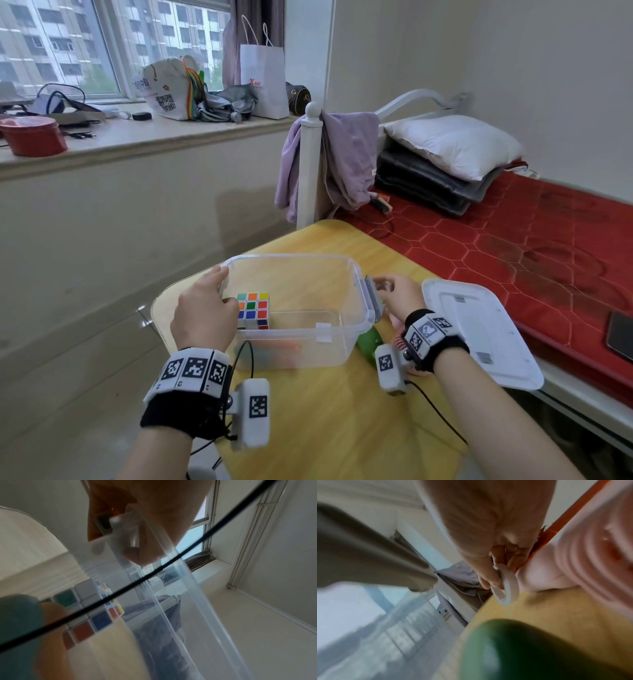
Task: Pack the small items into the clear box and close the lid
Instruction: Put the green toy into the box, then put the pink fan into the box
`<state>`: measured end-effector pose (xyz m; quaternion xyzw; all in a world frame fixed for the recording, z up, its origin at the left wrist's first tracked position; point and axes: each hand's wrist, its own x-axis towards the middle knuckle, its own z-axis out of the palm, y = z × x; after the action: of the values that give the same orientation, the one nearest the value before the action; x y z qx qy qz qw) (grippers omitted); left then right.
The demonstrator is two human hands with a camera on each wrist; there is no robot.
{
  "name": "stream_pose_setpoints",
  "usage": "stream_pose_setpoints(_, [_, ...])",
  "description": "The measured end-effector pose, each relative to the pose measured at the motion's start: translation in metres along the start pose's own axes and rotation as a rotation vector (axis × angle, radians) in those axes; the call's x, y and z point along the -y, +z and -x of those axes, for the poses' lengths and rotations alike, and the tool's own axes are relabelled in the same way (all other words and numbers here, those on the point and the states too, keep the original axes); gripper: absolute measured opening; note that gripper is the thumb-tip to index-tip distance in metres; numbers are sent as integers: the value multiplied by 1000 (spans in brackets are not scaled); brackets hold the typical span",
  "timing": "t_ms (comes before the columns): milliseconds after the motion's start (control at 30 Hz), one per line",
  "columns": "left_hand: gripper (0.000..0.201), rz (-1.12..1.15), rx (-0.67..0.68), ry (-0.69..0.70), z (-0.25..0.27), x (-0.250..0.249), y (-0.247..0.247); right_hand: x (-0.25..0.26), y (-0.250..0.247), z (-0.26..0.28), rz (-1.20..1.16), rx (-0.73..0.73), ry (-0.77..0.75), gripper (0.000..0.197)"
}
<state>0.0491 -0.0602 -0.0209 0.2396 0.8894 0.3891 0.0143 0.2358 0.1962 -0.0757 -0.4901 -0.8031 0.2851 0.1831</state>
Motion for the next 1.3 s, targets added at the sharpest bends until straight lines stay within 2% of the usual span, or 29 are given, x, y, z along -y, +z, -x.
stream_pose_setpoints(100, [60,-1,5,-4,0,-1,2,21,-28,9,-108,-186,-88,33])
stream_pose_setpoints(167, [60,3,2,-7,-1,-1,2,53,-47,26,-57,-347,-265,32])
stream_pose_setpoints(233, [60,7,2,-17,-1,-1,2,90,-57,47,-74,-384,-458,30])
stream_pose_setpoints(300, [60,6,4,-22,0,-1,2,124,-54,66,-162,-222,-603,29])
stream_pose_setpoints(367, [60,5,3,-26,0,-1,2,147,-35,81,-200,60,-666,29])
stream_pose_setpoints(433, [60,3,3,-29,-1,-2,1,154,-6,89,-181,334,-649,31])
stream_pose_setpoints(500, [59,-5,8,-35,-1,-3,1,151,20,93,-133,547,-610,34])
stream_pose_setpoints(533, [59,-8,9,-36,0,-3,1,147,27,94,-107,619,-599,35])
stream_pose_setpoints(600, [60,-7,10,-30,0,-3,0,143,26,93,-143,672,-568,36])
stream_pose_setpoints(667, [60,0,13,-28,-1,-3,0,140,8,89,-225,633,-547,35])
stream_pose_setpoints(733, [60,2,15,-28,-1,-3,0,131,-19,82,-286,515,-534,35])
stream_pose_setpoints(833, [60,0,16,-27,-1,-3,0,95,-56,70,-451,218,-387,41])
stream_pose_setpoints(900, [60,-8,20,-26,-1,-3,1,63,-65,65,-416,-23,-233,49])
stream_pose_setpoints(933, [60,-12,21,-28,-2,-3,1,49,-62,66,-334,-63,-162,50])
stream_pose_setpoints(1000, [59,-21,25,-30,-2,-3,1,28,-46,76,-185,41,-33,48])
stream_pose_setpoints(1067, [59,-26,22,-32,-3,-3,1,15,-22,86,-141,158,50,54])
stream_pose_setpoints(1167, [59,-37,15,-31,-2,-4,2,8,10,95,-112,140,-4,50])
stream_pose_setpoints(1300, [59,-35,15,-34,-1,-5,2,16,26,97,190,153,-92,30])
